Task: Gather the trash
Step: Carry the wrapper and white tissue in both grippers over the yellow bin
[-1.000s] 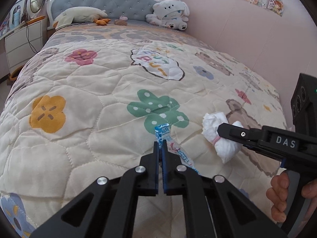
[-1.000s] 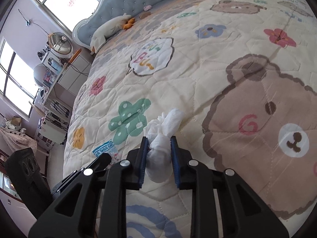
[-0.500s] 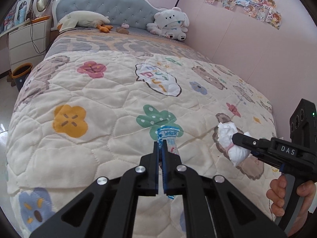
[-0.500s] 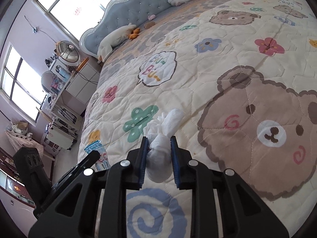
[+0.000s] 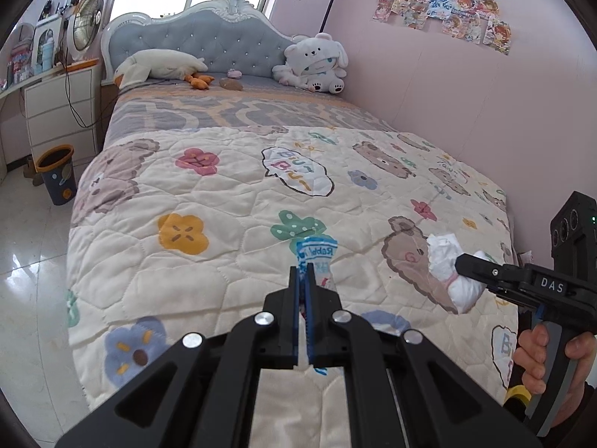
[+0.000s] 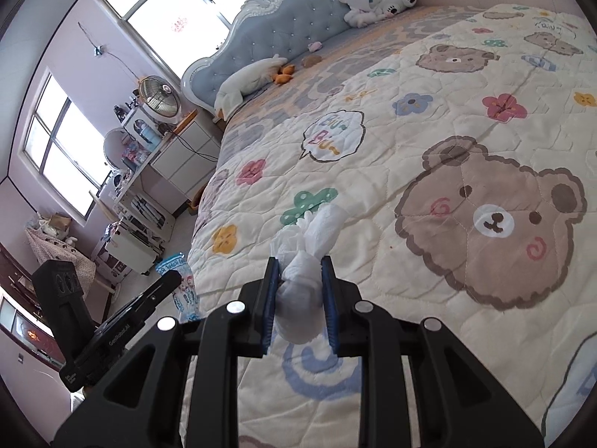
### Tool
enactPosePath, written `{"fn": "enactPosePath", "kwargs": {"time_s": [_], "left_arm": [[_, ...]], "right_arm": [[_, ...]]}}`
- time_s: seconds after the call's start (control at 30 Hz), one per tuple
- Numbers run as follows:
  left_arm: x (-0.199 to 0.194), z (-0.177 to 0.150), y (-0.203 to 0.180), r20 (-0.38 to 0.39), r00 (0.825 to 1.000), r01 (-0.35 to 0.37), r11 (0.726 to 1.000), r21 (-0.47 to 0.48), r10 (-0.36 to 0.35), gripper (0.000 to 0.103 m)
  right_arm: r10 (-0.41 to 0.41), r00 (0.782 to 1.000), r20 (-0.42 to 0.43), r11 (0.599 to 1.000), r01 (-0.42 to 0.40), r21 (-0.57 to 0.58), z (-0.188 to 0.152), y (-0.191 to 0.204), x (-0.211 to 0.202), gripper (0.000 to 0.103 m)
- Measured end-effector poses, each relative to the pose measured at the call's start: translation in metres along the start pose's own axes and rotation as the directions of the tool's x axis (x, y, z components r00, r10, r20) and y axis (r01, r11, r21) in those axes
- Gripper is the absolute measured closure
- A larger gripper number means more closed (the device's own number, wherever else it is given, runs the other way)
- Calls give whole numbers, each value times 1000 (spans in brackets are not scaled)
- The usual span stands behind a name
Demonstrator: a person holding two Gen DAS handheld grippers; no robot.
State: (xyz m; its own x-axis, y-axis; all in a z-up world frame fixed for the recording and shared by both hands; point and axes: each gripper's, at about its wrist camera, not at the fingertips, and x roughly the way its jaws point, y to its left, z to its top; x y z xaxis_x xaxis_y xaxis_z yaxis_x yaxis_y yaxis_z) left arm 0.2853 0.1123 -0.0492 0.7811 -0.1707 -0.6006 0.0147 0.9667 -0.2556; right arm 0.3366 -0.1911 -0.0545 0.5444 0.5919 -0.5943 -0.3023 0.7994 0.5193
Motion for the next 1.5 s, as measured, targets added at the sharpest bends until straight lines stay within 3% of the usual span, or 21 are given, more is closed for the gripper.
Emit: {"fn": "enactPosePath", "kwargs": {"time_s": [0.4, 0.8, 1.5], "left_arm": [[-45, -19, -7, 20, 1000, -2, 1000, 26, 2, 101], [-94, -31, -28, 63, 998, 19, 998, 55, -23, 101], [-146, -69, -93, 55, 993, 90, 984, 154, -100, 101]], "right_arm": [[36, 999, 6, 998, -36, -46, -25, 29, -33, 81], [31, 997, 71, 993, -23, -111, -35, 59, -87, 81], [-12, 986, 164, 995, 29, -100, -81, 48, -193, 81]]}}
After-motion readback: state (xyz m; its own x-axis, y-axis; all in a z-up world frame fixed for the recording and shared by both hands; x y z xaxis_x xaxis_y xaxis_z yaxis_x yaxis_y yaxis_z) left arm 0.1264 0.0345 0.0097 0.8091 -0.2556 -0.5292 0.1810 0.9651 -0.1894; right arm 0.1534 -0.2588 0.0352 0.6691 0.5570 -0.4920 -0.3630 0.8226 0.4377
